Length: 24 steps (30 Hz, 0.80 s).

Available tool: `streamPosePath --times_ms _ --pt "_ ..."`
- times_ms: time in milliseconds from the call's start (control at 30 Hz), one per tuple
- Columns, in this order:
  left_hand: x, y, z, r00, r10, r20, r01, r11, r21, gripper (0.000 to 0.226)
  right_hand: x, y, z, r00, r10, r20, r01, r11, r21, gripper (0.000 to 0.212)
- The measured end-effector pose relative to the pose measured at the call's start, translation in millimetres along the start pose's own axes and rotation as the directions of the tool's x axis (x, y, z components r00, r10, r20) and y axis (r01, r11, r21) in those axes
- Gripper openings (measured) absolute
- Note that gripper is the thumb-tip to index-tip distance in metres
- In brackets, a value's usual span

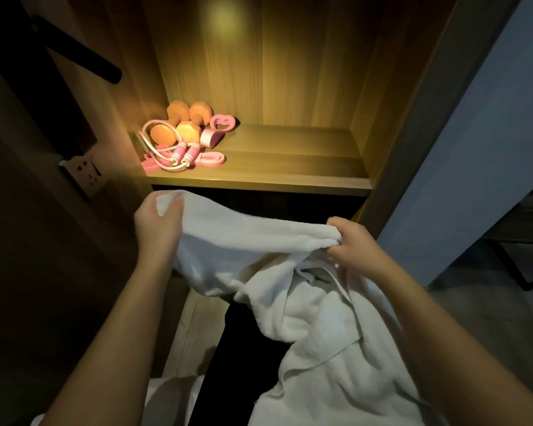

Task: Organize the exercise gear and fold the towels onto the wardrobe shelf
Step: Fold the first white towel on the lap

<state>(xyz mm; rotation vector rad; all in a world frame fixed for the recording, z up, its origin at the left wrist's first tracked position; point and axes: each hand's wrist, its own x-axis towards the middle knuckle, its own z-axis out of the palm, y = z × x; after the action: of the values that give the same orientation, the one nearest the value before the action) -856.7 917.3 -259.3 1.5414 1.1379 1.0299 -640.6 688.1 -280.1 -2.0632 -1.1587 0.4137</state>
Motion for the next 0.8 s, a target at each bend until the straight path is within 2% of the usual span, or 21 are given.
streamPosePath --times_ms 67,133,167,267,300,333,367,433,500,567,667,733,800 --pt "-5.9 14.0 5.7 0.986 0.112 0.123 -0.117 0.993 0.032 0.003 9.0 -19.6 -6.5 0.997 -0.071 0.022 0.071 0.997 0.011 0.028" --pt "-17.5 27.7 13.5 0.937 0.191 0.293 -0.206 0.978 0.021 0.006 16.3 -37.8 -8.5 0.993 -0.114 0.044 0.112 0.993 0.036 0.029" --pt "-24.5 34.7 18.4 0.891 0.216 0.4 -0.247 0.969 0.027 0.012 19.4 -46.1 -8.4 0.991 -0.126 0.05 0.124 0.991 0.046 0.028" --pt "-41.8 48.7 35.5 0.676 0.244 0.695 -0.442 0.889 0.118 0.048 27.0 -68.2 -6.5 0.987 -0.15 0.049 0.147 0.987 0.06 0.024" --pt "-45.1 51.9 40.9 0.627 0.23 0.744 -0.471 0.873 0.127 0.052 29.0 -73.9 -7.2 0.986 -0.159 0.044 0.156 0.986 0.059 0.023" --pt "-46.2 53.6 45.6 0.611 0.224 0.759 -0.473 0.873 0.123 0.046 30.8 -78.0 -8.6 0.985 -0.169 0.042 0.167 0.984 0.057 0.022" --pt "-45.3 54.1 49.1 0.625 0.231 0.745 -0.466 0.876 0.119 0.035 31.6 -81.1 -10.5 0.984 -0.175 0.046 0.172 0.984 0.051 0.02" --pt "-40.1 54.6 53.5 0.712 0.261 0.652 -0.464 0.872 0.158 0.015 34.2 -81.5 -14.8 0.984 -0.162 0.071 0.16 0.987 0.027 0.015" --pt "-31.7 53.2 50.5 0.823 0.295 0.486 -0.454 0.856 0.249 0.007 38.1 -75.3 -21.4 0.989 -0.119 0.09 0.123 0.991 -0.044 0.018" --pt "-20.5 50.8 37.2 0.891 0.336 0.305 -0.422 0.861 0.284 0.007 40.1 -62.8 -30.8 0.995 -0.063 0.083 0.07 0.994 -0.083 0.026" --pt "-4.7 48.0 8.1 0.895 0.412 0.173 -0.442 0.871 0.213 0.012 39.3 -42.2 -40.9 1.0 0.007 0.008 -0.006 0.997 -0.076 0.034" --pt "-0.2 51.9 -2.2 0.86 0.471 0.197 -0.502 0.851 0.157 0.014 39.7 -36.5 -34.6 1.0 0.008 -0.011 -0.008 0.999 -0.042 0.03" --pt "-3.2 59.4 -1.7 0.809 0.517 0.279 -0.559 0.824 0.095 0.021 42.6 -40.2 -17.4 0.999 -0.014 0.05 0.016 1.0 -0.026 0.012"
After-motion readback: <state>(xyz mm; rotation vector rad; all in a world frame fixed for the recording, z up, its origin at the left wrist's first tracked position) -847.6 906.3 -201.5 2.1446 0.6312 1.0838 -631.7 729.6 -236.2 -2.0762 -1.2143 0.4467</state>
